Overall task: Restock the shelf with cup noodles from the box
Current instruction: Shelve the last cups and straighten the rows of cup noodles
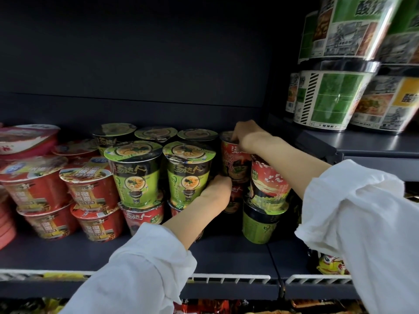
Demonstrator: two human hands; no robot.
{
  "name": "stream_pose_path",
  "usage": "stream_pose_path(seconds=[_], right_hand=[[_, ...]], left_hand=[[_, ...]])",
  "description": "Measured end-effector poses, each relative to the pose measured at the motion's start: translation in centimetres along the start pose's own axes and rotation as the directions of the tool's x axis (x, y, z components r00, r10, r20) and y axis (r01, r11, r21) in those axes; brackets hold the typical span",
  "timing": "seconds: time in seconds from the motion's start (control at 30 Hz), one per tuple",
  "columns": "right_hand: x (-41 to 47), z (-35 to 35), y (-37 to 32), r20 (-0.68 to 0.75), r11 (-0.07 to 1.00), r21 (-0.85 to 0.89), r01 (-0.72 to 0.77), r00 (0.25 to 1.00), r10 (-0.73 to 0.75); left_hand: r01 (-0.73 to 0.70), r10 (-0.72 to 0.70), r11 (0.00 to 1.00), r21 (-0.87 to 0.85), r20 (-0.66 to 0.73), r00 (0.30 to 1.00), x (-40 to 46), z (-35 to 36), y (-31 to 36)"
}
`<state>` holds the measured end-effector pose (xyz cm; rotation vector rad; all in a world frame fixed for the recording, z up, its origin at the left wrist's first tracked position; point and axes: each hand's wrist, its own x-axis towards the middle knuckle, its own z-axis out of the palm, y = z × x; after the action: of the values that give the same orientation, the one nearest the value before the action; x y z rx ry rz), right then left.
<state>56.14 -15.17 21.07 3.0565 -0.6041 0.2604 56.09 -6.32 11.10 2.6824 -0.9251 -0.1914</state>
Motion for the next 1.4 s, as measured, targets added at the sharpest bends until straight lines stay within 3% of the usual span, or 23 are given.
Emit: stream_pose_path(seconds=[0.13, 0.3, 0.73, 0.83, 0.9, 0.97, 1.03, 1.13, 1.23, 1.4], right_hand=[[-0.6, -0.3, 0.3, -0.016, 0.997, -0.034, -0.065, 0.998, 0.064], [-1.6, -0.1, -0.7, -0.118, 0.992, -0.119, -0.046, 0.993, 0.031], [-3.3, -0.3, -0.4, -0.011, 0.997, -0.030, -0.069, 0.998, 0.069], [-5.8, -0.1, -0.2, -0.237, 0.995, 0.085, 0.051, 0.971, -0.029], [-9.2, 1.0, -0.2, -0.453, 0.972, 0.165, 0.168, 0.888, -0.076], [-13.4, 2.9, -0.1, -0.542, 0.953, 0.213, 0.216, 0.838, -0.069], [-16.5, 5.5, 0.7, -0.491, 0.945, 0.285, 0.158, 0.871, 0.002], [-18.1, 9.0, 2.5, -0.284, 0.909, 0.410, -0.068, 0.938, 0.198], [-17.9, 10.6, 3.6, -0.130, 0.863, 0.454, -0.220, 0.942, 0.309], [-16.1, 11.7, 4.6, 0.014, 0.742, 0.595, -0.309, 0.927, 0.375]], left_hand=[[-0.023, 0.023, 1.000, 0.006, -0.002, 1.000, 0.1, 0.2, -0.2], [-0.025, 0.026, 0.998, 0.051, -0.019, 0.999, 0.6, 0.7, -0.4], [-0.099, 0.098, 0.995, -0.018, -0.050, 0.994, -0.5, 1.4, -0.6], [-0.194, 0.185, 0.979, -0.068, -0.125, 0.975, -1.4, 1.7, -1.1], [-0.284, 0.250, 0.952, -0.118, -0.240, 0.938, -1.8, 2.0, -1.5], [-0.351, 0.296, 0.923, -0.159, -0.294, 0.909, -2.7, 2.4, -1.9], [-0.367, 0.315, 0.910, -0.196, -0.250, 0.916, -3.6, 2.9, -2.2], [-0.335, 0.288, 0.887, -0.318, -0.186, 0.940, -4.3, 4.0, -2.3], [-0.274, 0.234, 0.881, -0.387, -0.146, 0.961, -4.2, 4.1, -1.5], [-0.200, 0.221, 0.864, -0.462, -0.009, 0.975, -4.1, 3.5, -0.1]])
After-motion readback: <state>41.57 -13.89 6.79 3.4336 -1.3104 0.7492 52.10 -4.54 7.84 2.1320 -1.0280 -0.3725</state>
